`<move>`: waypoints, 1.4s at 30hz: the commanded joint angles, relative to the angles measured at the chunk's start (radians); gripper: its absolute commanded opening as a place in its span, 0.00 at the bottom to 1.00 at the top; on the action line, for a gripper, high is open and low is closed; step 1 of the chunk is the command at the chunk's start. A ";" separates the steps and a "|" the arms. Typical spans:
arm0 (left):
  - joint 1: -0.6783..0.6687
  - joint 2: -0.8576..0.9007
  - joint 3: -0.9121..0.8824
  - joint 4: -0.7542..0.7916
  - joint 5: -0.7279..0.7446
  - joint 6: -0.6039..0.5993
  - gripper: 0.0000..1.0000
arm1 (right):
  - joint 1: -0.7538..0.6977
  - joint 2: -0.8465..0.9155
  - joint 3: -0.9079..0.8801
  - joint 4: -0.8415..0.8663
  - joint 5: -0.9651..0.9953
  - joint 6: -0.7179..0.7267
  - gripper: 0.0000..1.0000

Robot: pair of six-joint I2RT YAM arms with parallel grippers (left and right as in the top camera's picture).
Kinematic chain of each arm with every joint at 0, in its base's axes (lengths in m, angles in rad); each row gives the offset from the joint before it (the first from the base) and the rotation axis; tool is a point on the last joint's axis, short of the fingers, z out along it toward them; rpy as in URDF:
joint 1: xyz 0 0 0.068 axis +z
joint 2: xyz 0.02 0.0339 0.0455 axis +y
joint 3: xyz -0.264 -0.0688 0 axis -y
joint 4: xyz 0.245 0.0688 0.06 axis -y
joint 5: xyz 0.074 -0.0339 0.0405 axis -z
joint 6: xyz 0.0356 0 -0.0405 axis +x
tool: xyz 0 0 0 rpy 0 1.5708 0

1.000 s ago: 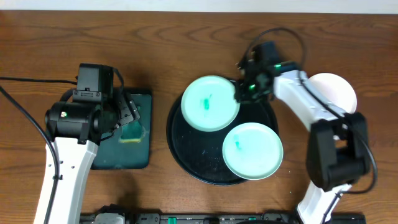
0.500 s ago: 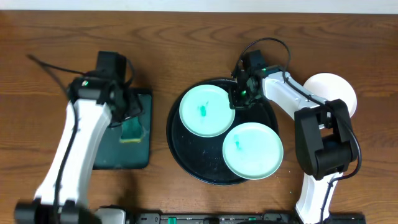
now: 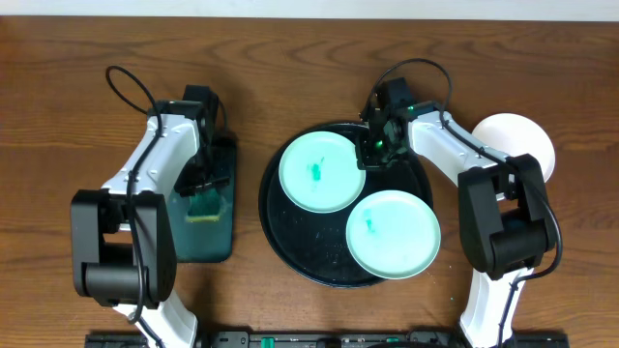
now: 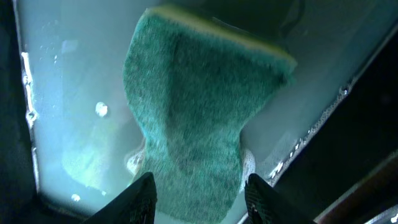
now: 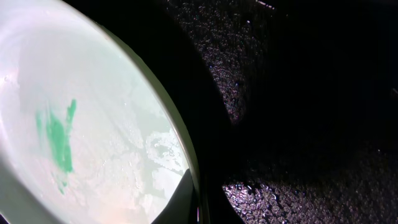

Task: Clean dirty plates on tray and stack at the side
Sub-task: 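Grasp the green sponge in the basin with the left gripper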

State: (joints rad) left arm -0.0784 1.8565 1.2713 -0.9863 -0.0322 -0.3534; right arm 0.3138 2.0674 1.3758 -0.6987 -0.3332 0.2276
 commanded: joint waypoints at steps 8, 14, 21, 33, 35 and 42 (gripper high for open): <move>0.029 0.000 -0.133 0.135 -0.005 0.050 0.48 | 0.001 0.008 0.002 -0.031 0.029 0.016 0.01; 0.052 -0.012 -0.142 0.168 -0.004 0.050 0.37 | 0.001 0.008 0.002 -0.031 0.029 0.011 0.01; 0.051 -0.071 -0.140 0.180 0.044 0.051 0.57 | 0.001 0.008 0.002 -0.032 0.029 0.011 0.01; 0.052 -0.192 -0.151 0.186 0.047 0.080 0.51 | 0.001 0.008 0.002 -0.031 0.029 0.011 0.01; 0.054 -0.179 -0.166 0.201 0.047 0.080 0.50 | 0.001 0.008 0.002 -0.032 0.029 0.011 0.01; 0.084 -0.130 -0.222 0.273 0.048 0.080 0.50 | 0.001 0.008 0.002 -0.035 0.029 0.011 0.01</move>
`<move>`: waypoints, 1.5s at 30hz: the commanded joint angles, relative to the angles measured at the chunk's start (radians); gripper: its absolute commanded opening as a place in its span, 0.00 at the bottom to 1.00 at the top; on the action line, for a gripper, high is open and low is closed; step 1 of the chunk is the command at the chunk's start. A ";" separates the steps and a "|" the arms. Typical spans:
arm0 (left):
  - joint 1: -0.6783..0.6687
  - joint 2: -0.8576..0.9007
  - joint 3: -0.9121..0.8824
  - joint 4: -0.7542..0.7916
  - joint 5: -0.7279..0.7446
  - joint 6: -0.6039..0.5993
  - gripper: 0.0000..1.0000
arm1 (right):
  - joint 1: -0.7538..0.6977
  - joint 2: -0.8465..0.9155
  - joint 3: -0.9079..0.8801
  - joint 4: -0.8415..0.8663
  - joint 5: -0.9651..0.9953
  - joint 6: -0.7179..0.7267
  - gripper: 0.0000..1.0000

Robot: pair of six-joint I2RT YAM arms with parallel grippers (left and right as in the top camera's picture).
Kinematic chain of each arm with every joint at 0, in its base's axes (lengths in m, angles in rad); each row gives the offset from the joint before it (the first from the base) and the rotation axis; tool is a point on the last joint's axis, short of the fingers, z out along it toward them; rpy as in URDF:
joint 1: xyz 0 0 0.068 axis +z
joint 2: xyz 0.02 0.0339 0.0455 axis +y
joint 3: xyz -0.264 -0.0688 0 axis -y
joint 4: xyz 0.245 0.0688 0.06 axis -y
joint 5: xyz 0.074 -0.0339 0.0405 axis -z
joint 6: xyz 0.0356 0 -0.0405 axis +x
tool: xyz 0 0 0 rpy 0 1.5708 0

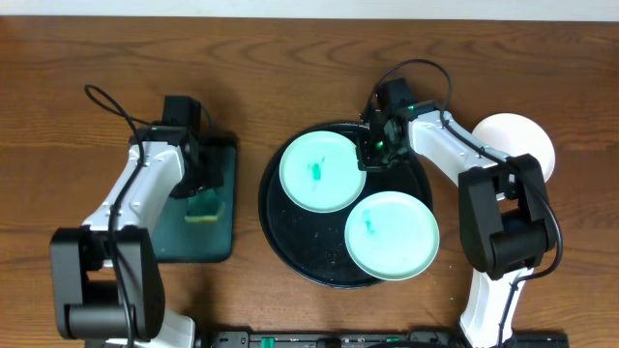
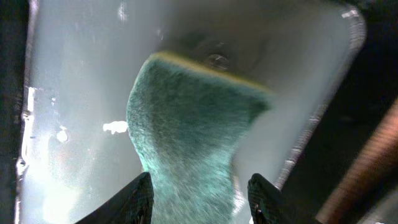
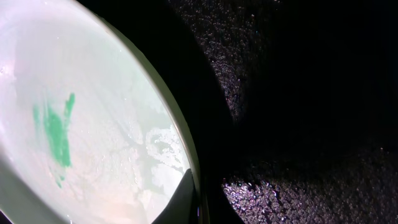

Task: Clean dirty plates on tray and stack at the side
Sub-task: 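Grasp the green sponge in the basin with the left gripper, then lift the sponge and carry it with the left gripper to the green plate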

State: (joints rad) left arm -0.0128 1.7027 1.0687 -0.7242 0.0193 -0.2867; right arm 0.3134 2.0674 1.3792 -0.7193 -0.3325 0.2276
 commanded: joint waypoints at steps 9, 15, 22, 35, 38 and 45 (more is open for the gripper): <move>0.028 0.031 -0.020 0.035 0.040 0.021 0.33 | 0.002 0.008 -0.002 -0.018 0.029 0.011 0.01; 0.029 0.055 -0.021 0.047 0.045 0.021 0.41 | 0.002 0.008 -0.002 -0.026 0.029 0.011 0.01; 0.029 0.107 -0.021 0.058 0.045 0.021 0.40 | 0.002 0.008 -0.002 -0.033 0.029 0.011 0.01; 0.026 -0.149 -0.018 0.013 0.085 0.021 0.07 | 0.002 0.008 -0.002 -0.037 0.029 0.011 0.01; 0.026 -0.296 -0.017 0.011 0.081 0.023 0.07 | 0.002 0.008 -0.002 -0.036 0.029 0.011 0.01; 0.026 -0.581 -0.017 0.023 0.048 0.089 0.07 | 0.002 0.008 -0.002 -0.035 0.029 0.010 0.01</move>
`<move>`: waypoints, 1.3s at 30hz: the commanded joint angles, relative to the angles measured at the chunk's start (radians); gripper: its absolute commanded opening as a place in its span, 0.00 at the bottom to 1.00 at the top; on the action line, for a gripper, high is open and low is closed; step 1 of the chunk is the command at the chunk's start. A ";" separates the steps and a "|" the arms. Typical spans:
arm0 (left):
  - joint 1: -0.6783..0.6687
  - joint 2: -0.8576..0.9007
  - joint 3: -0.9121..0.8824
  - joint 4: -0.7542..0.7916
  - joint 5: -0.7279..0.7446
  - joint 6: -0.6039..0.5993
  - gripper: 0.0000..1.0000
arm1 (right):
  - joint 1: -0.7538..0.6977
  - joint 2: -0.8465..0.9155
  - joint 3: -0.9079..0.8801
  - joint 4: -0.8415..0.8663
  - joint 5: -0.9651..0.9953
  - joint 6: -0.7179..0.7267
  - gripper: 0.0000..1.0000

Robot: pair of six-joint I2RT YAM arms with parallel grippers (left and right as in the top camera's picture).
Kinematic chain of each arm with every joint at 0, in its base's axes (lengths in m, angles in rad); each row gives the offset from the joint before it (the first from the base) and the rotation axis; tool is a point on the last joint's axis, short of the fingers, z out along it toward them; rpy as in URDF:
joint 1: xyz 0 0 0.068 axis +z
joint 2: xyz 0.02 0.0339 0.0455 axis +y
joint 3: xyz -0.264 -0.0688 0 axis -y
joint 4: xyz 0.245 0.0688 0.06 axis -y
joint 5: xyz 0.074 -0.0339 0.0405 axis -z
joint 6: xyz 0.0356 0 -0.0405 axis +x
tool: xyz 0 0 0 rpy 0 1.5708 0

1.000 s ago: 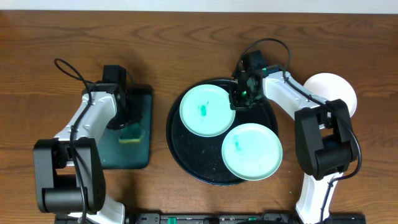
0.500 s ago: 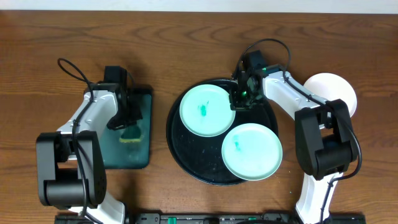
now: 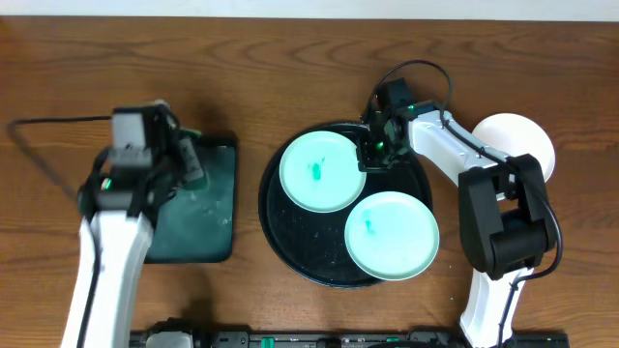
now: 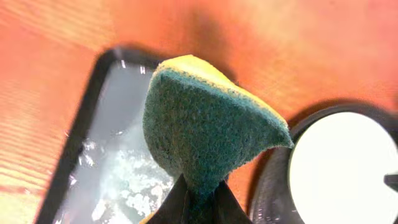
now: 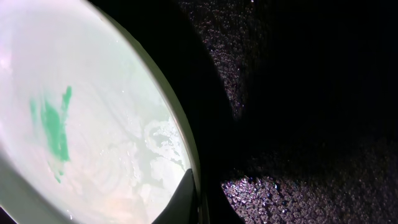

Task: Clean dirty plates on tray and stack at the side
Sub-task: 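Lift the sponge and carry it with the left gripper to the green plate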

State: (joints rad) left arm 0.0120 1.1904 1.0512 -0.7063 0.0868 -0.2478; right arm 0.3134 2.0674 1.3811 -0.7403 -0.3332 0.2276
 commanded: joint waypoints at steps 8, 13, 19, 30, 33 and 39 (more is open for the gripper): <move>0.002 -0.229 0.000 0.032 0.003 0.090 0.07 | 0.002 0.008 -0.004 -0.008 0.029 0.003 0.01; 0.002 -0.238 0.000 0.039 0.003 0.091 0.07 | 0.002 0.008 -0.004 -0.008 0.029 0.003 0.01; 0.002 -0.220 0.000 0.038 0.003 0.091 0.07 | 0.002 0.008 -0.004 -0.008 0.029 0.003 0.01; 0.002 0.036 0.000 -0.090 -0.076 -0.044 0.07 | 0.002 0.008 -0.004 -0.003 0.029 0.003 0.01; 0.002 0.145 0.000 -0.111 -0.074 -0.089 0.07 | 0.002 0.008 -0.004 -0.004 0.029 0.003 0.01; 0.003 0.296 0.000 -0.120 -0.031 -0.121 0.07 | 0.002 0.008 -0.004 -0.004 0.029 0.003 0.01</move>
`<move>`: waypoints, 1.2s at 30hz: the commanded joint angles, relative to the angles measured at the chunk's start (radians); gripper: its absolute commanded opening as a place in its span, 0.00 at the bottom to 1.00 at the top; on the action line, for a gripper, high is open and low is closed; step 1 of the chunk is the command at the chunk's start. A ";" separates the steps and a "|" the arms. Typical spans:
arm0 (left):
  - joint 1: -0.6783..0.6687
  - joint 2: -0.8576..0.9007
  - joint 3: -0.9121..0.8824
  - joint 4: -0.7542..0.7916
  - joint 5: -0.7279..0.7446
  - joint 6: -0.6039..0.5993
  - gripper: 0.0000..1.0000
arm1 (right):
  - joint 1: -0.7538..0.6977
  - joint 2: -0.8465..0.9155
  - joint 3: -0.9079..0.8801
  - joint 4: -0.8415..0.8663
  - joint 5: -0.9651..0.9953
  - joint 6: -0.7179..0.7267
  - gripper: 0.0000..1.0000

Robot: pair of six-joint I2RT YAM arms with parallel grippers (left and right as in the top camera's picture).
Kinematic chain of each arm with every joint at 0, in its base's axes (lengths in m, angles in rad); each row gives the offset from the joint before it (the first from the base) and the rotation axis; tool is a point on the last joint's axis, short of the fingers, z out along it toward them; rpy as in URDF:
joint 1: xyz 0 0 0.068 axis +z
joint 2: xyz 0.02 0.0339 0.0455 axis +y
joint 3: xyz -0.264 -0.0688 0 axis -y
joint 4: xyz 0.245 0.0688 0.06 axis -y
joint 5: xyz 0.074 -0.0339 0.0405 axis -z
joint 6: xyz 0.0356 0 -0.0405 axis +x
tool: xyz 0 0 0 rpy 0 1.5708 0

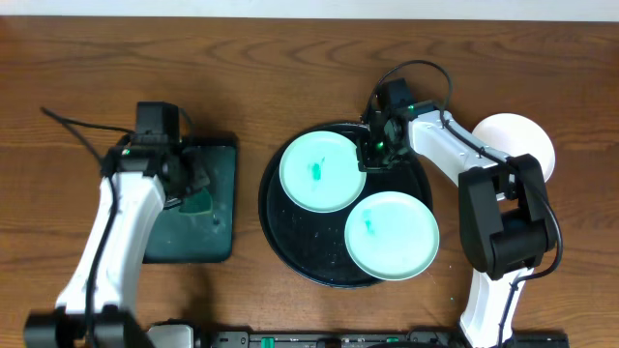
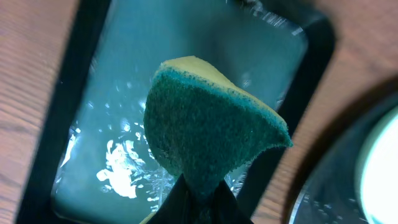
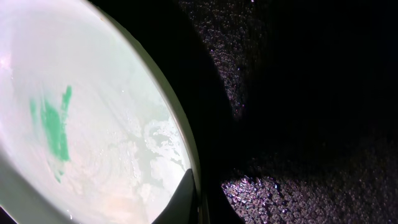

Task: Clean dirty plates on tray and stack at the side
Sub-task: 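Lift the sponge and carry it with the left gripper to the green plate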

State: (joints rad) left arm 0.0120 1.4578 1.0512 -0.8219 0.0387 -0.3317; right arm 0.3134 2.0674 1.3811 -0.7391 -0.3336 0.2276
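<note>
Two pale green plates lie on the round black tray (image 1: 290,253). The far plate (image 1: 319,172) carries a green smear (image 3: 55,132), and the near plate (image 1: 392,235) has one too. My right gripper (image 1: 371,155) is shut on the far plate's right rim (image 3: 186,155), one finger (image 3: 185,198) lying on the plate's inner face. My left gripper (image 1: 192,186) is shut on a green and yellow sponge (image 2: 208,134), held above the right part of the dark rectangular water tray (image 1: 198,240).
A white plate (image 1: 517,140) sits on the wooden table to the right of the round tray. Foamy water (image 2: 121,158) covers the bottom of the rectangular tray. Both arm bases stand at the near table edge.
My left gripper, still shut on the sponge, has come down from high over the rectangular tray's far left corner to just above its right part. The right gripper and both plates have not moved.
The sponge first lay in the water tray with my left gripper open around it, and it stood the same at the following moment. Then the gripper was shut on the sponge and raised high. Now it is low over the tray. My right gripper held the far plate's rim throughout.
</note>
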 commanded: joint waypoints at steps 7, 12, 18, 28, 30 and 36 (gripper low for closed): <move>0.003 0.057 0.001 -0.006 0.048 -0.041 0.07 | 0.002 0.008 -0.004 -0.005 0.030 0.003 0.01; 0.003 0.057 0.001 -0.008 0.048 -0.042 0.07 | 0.002 0.008 -0.004 -0.005 0.030 0.003 0.01; 0.002 0.057 0.006 -0.007 0.237 -0.044 0.08 | 0.002 0.008 -0.004 -0.005 0.030 0.003 0.01; -0.196 0.058 0.128 0.052 0.369 -0.116 0.07 | 0.002 0.008 -0.004 -0.005 0.030 -0.008 0.01; -0.252 0.059 0.137 0.107 0.368 -0.155 0.07 | 0.002 0.008 -0.004 -0.005 0.030 -0.008 0.01; -0.370 0.133 0.138 0.259 0.335 -0.254 0.07 | 0.002 0.008 -0.004 -0.005 0.030 -0.008 0.01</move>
State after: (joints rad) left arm -0.3241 1.5345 1.1679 -0.5930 0.3836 -0.5152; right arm 0.3134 2.0674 1.3811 -0.7391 -0.3336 0.2268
